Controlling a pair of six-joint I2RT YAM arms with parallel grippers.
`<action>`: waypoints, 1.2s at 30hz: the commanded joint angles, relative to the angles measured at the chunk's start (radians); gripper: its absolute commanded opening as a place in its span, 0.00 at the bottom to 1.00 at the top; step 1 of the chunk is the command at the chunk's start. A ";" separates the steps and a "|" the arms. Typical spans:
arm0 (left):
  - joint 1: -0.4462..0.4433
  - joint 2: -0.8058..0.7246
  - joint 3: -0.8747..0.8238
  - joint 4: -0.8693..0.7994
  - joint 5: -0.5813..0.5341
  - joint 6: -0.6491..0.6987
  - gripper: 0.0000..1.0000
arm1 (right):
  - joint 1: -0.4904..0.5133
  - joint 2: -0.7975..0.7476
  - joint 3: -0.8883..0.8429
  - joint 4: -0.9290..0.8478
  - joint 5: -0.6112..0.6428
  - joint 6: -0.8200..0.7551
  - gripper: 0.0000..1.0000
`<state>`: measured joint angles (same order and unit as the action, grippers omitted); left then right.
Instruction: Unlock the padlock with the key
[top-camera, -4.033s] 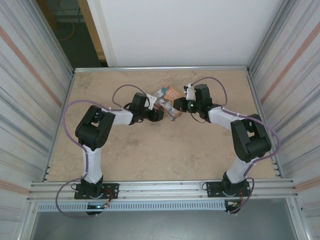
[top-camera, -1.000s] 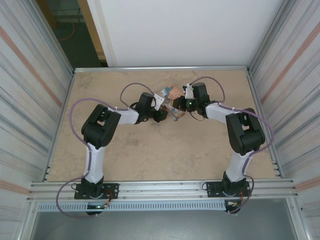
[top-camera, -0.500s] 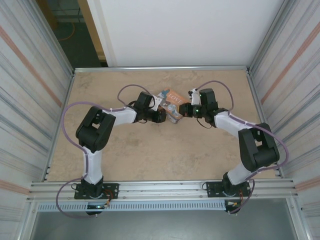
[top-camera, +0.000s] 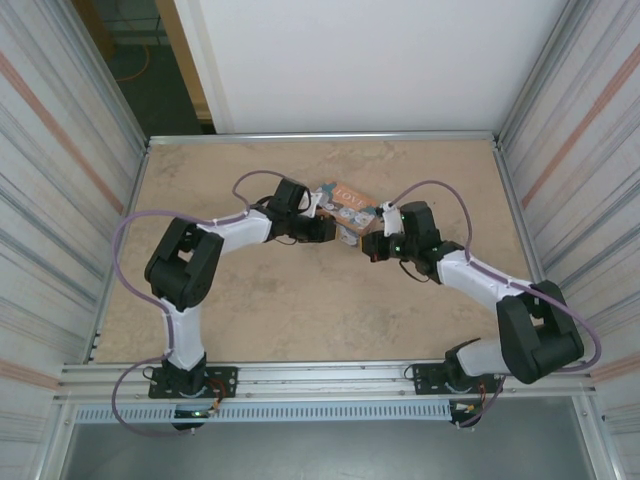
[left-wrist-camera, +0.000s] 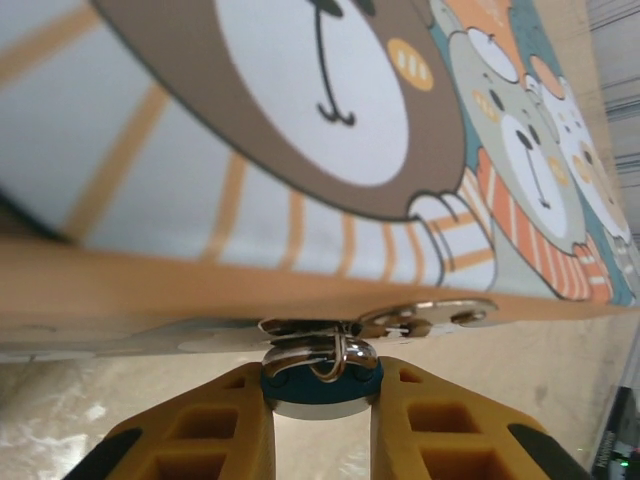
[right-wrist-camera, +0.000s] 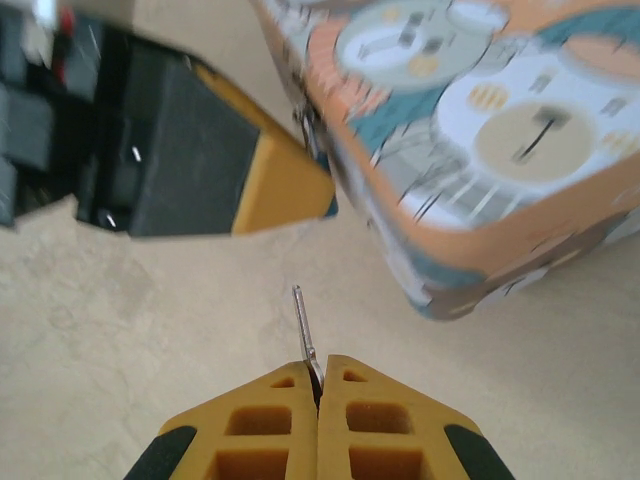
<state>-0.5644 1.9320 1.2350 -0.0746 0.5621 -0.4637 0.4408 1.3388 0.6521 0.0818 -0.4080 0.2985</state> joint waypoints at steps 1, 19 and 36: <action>-0.012 -0.063 0.035 -0.030 0.043 -0.066 0.18 | 0.051 -0.033 -0.039 0.017 0.093 -0.068 0.00; -0.035 -0.085 0.031 -0.014 0.060 -0.218 0.17 | 0.170 0.026 -0.129 0.204 0.263 -0.147 0.00; -0.052 -0.087 0.031 0.006 0.076 -0.280 0.16 | 0.194 0.082 -0.129 0.298 0.354 -0.183 0.00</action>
<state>-0.6064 1.9072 1.2415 -0.1001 0.5884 -0.7212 0.6281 1.4059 0.5316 0.3397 -0.0837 0.1440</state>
